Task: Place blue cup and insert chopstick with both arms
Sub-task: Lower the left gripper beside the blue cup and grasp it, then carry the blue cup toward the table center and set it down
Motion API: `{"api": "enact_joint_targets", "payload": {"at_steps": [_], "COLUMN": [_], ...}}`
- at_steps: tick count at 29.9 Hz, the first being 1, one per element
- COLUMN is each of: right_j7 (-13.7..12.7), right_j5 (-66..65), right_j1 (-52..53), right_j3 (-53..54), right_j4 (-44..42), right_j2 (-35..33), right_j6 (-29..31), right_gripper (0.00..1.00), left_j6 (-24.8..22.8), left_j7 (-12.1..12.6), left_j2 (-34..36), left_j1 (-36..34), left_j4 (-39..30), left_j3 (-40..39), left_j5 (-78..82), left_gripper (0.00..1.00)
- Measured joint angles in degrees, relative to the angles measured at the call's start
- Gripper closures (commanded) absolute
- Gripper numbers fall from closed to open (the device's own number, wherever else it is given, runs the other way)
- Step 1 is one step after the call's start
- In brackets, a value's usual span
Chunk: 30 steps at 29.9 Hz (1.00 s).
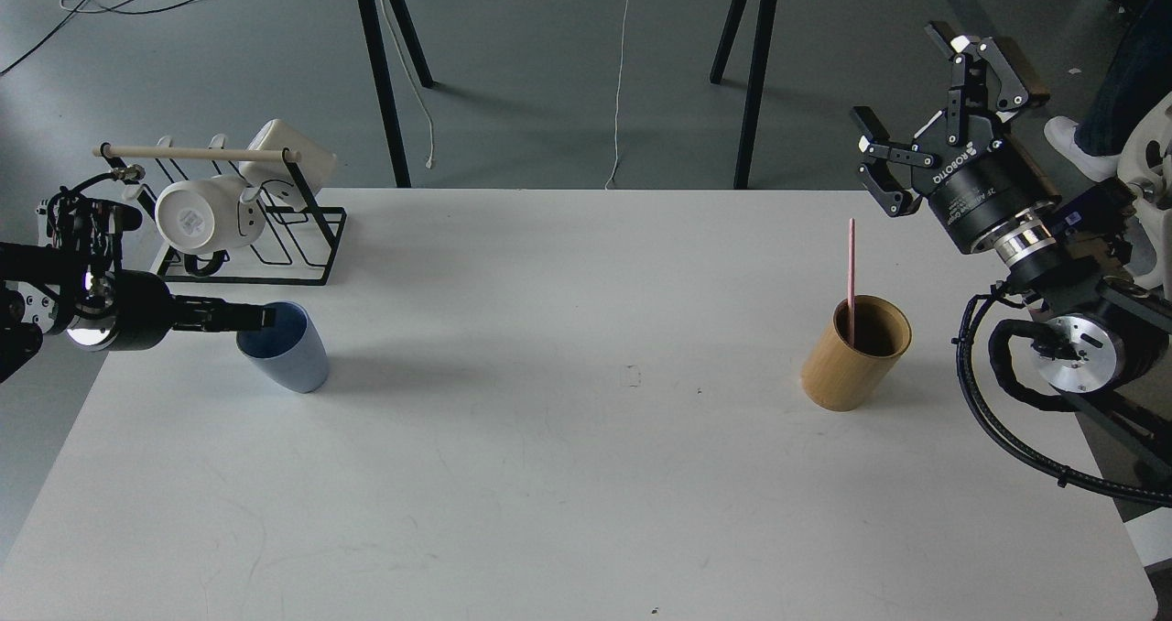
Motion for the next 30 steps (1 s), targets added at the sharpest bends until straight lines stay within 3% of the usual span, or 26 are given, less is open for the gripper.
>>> {"api": "enact_joint_targets", "payload": {"at_steps": [4,12,13,15,21,30], "right_j7": [0.0,0.0,0.0,0.0,0.0,0.0], "right_j5": [0.0,0.08,0.08,0.08,0.09,0.17], "right_j1": [0.0,-0.35,-0.39,-0.42,-0.63,-1.07], "right_j3": [0.0,0.09,0.1,0.15,0.17,0.2], "right_j4": [0.0,0.01,0.01,0.01,0.01,0.09], "right_j2": [0.0,-0.94,-0.99,-1.04,-1.06,-1.83], "right_j6": [0.0,0.0,0.0,0.0,-0.07,-0.08], "right_gripper": [0.03,0.03,0.03,0.03,0.03,0.03], "left_j6": [0.0,0.0,0.0,0.0,0.05,4.34], "left_j7": [0.0,0.0,0.0,0.0,0.0,0.0], "left_j2": [-0.58,-0.68,-0.69,-0.68,-0.64,-0.57], "left_j1": [0.13,1.24,1.31,1.43,2.14,2.55], "left_j4": [0.71,0.79,0.79,0.79,0.78,0.59], "left_j3": [-0.09,0.21,0.22,0.22,0.27,0.13], "left_j5": [-0.05,0.11,0.12,0.2,0.4,0.02], "left_gripper": [0.24,0.38,0.46,0.71,0.97,1.0]}}
